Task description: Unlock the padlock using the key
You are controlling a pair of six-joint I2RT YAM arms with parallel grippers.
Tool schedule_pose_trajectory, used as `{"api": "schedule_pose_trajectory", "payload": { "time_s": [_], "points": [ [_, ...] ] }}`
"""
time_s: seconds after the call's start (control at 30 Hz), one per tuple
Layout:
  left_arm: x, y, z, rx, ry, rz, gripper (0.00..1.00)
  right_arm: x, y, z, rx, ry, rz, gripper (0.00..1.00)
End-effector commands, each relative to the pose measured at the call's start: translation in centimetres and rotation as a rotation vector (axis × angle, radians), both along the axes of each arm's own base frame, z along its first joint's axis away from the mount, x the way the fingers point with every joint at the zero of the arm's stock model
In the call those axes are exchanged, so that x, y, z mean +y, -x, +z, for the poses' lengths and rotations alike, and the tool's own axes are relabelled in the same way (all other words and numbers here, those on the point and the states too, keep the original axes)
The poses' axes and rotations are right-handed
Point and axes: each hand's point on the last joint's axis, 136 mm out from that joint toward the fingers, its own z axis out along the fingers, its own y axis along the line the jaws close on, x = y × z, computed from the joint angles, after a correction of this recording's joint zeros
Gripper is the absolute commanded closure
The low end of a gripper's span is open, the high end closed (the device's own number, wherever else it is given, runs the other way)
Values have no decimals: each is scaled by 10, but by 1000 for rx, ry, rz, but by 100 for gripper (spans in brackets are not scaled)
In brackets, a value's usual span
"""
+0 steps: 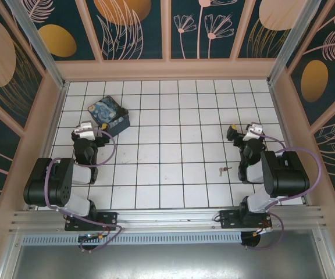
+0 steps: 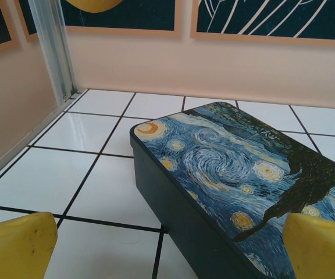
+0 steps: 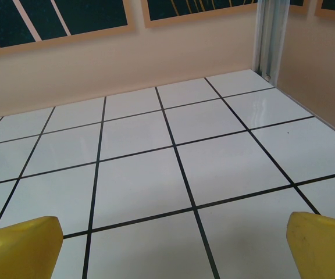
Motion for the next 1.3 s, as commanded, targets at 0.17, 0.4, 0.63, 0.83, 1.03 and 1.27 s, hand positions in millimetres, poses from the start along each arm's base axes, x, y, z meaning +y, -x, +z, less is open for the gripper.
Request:
{"api": "schedule_pose_trajectory", "payload": {
  "time_s": [0.17,0.4,0.63,0.83,1.03,1.27],
  "points": [
    [0,-4,12,-41,0,-6,1,8,-9,14,-40,11,71,1],
    [35,-26,58,-1,89,203,1,2,-24,36,65,-39,13,1],
    [72,-70,64,209,243,445,1,26,-40,28,200,-61,54,3],
    [77,-105,36,282,581,500,1,76,-45,33,269,-46,146,3],
    [92,-134,-13,386,808,502,1,113,-40,40,296,-71,232,3],
    [66,-184,-35,445,885,311,6,135,-34,42,310,-44,298,2]
  ]
}}
